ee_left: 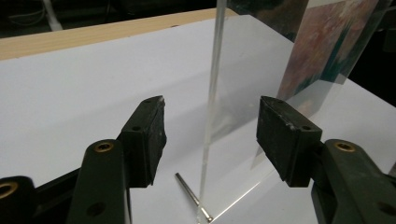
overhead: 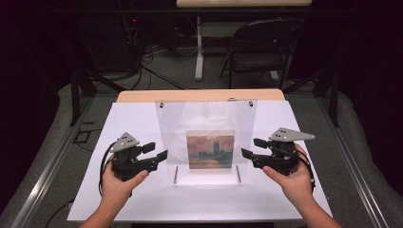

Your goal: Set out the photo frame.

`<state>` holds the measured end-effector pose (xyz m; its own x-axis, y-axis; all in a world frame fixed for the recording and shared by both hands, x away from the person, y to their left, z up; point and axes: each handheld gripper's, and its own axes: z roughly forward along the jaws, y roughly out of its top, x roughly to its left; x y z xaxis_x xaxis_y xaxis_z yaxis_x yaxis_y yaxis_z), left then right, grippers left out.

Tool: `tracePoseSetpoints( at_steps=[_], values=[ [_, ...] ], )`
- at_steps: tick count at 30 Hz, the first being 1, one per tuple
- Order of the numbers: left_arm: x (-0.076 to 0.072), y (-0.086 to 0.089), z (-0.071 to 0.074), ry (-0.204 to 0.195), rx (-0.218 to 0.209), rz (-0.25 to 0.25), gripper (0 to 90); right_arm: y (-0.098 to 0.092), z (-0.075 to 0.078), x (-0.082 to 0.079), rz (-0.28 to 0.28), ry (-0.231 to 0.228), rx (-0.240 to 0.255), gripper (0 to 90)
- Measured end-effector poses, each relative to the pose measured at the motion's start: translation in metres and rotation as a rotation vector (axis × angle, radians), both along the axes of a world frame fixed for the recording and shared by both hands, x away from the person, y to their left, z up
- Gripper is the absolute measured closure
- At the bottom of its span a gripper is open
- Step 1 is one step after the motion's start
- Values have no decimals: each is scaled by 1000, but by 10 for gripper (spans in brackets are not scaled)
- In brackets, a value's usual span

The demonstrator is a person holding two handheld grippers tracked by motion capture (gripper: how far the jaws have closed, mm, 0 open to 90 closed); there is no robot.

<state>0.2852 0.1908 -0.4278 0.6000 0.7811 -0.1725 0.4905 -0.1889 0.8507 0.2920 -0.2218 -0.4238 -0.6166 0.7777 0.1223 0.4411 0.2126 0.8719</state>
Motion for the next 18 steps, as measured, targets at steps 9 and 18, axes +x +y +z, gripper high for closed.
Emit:
tracePoseSetpoints(
  at_steps=[9, 18],
  values=[
    [-11, 18, -7, -27, 7, 61, 387, -21, -2, -13, -69, -48, -18, 385],
    [-24, 44, -18, -18, -51, 146, 377, -46, -13, -32, -148, -60, -20, 382]
  ],
)
